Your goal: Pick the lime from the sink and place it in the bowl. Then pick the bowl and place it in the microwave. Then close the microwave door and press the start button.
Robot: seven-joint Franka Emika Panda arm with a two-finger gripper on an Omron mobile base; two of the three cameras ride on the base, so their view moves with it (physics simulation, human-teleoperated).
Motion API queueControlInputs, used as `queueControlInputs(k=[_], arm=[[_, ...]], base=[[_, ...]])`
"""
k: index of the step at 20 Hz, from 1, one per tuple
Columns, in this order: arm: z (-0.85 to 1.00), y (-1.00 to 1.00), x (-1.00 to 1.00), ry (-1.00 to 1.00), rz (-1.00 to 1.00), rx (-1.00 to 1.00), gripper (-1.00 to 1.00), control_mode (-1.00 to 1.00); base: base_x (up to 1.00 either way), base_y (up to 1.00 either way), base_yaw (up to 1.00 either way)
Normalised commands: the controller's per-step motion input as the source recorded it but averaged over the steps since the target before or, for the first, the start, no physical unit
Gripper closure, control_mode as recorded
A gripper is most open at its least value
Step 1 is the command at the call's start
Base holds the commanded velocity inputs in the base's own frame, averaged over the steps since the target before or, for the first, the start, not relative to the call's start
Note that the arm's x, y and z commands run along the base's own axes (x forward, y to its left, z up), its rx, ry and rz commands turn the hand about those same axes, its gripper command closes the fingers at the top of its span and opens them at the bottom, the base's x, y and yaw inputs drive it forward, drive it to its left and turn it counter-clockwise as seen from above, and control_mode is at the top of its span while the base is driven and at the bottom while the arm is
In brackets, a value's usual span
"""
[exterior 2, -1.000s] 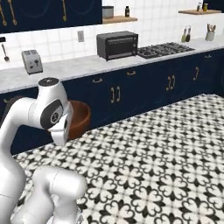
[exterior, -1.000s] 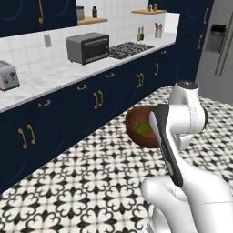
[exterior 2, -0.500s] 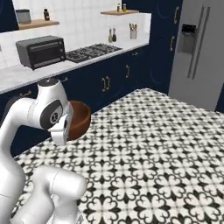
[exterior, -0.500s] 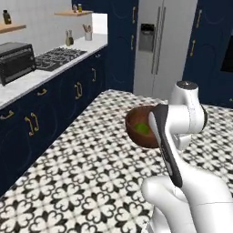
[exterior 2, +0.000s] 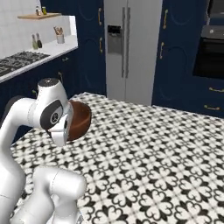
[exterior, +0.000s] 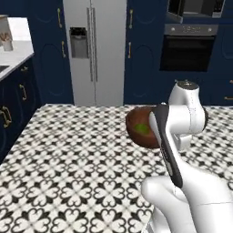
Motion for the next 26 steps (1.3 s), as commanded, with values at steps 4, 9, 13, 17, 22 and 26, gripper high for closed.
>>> queueControlInputs(k=[4, 9, 13, 17, 22, 26], arm=[[0.0, 0.0, 0.0, 0.0, 0.0, 0.0, 1.0, 1.0], [0.0, 0.0, 0.0, 0.0, 0.0, 0.0, 1.0, 1.0], [0.0, 0.0, 0.0, 0.0, 0.0, 0.0, 1.0, 1.0], [0.0, 0.0, 0.0, 0.0, 0.0, 0.0, 1.0, 1.0], [0.0, 0.0, 0.0, 0.0, 0.0, 0.0, 1.0, 1.0], [0.0, 0.0, 0.0, 0.0, 0.0, 0.0, 1.0, 1.0]], base=[[0.89, -0.65, -0.52], [1.0, -0.77, -0.42], [1.0, -0.77, -0.38], [1.0, -0.79, -0.32], [1.0, -0.97, -0.09], [1.0, -0.9, 0.21]])
